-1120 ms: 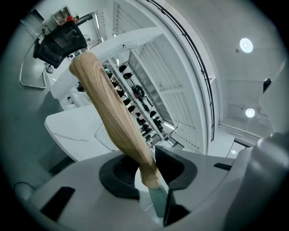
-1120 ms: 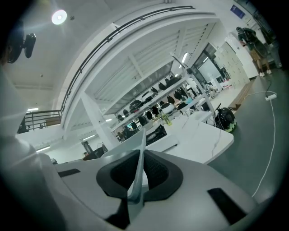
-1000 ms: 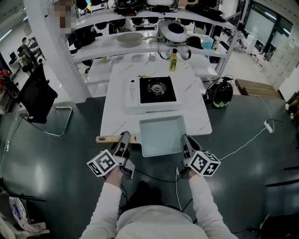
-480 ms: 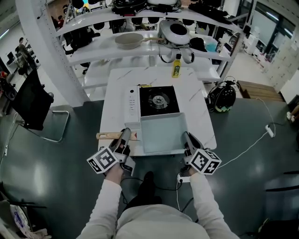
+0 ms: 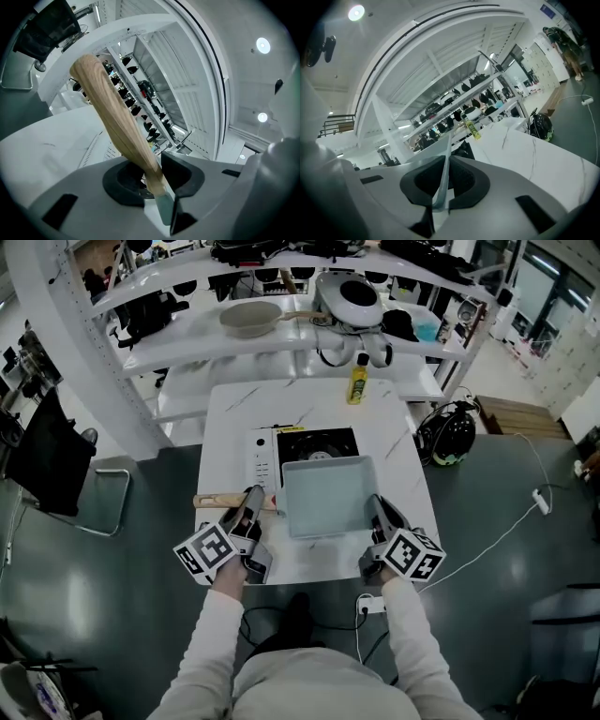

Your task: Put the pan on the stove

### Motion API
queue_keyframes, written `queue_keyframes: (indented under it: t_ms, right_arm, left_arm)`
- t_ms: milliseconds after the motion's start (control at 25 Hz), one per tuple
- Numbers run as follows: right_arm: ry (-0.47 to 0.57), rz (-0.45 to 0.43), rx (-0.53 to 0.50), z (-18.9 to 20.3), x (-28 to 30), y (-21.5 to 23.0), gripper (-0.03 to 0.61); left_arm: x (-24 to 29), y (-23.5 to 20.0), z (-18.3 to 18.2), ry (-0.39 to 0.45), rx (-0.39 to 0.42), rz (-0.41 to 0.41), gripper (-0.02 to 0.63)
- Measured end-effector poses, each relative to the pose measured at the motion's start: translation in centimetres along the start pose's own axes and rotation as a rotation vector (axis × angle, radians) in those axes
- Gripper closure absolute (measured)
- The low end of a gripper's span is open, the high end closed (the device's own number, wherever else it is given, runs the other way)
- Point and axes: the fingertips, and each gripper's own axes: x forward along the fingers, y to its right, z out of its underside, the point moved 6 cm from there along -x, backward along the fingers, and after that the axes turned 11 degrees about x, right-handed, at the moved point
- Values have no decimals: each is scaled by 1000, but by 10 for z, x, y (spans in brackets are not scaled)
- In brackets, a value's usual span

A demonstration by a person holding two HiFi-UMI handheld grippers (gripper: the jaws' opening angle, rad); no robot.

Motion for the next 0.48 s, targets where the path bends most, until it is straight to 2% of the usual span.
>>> queue_keyframes:
  t_ms: [480]
  right_arm:
    - [-18, 35, -5, -19, 73, 11, 532]
  left_arm:
    - [66, -39, -27, -27, 3, 2, 489]
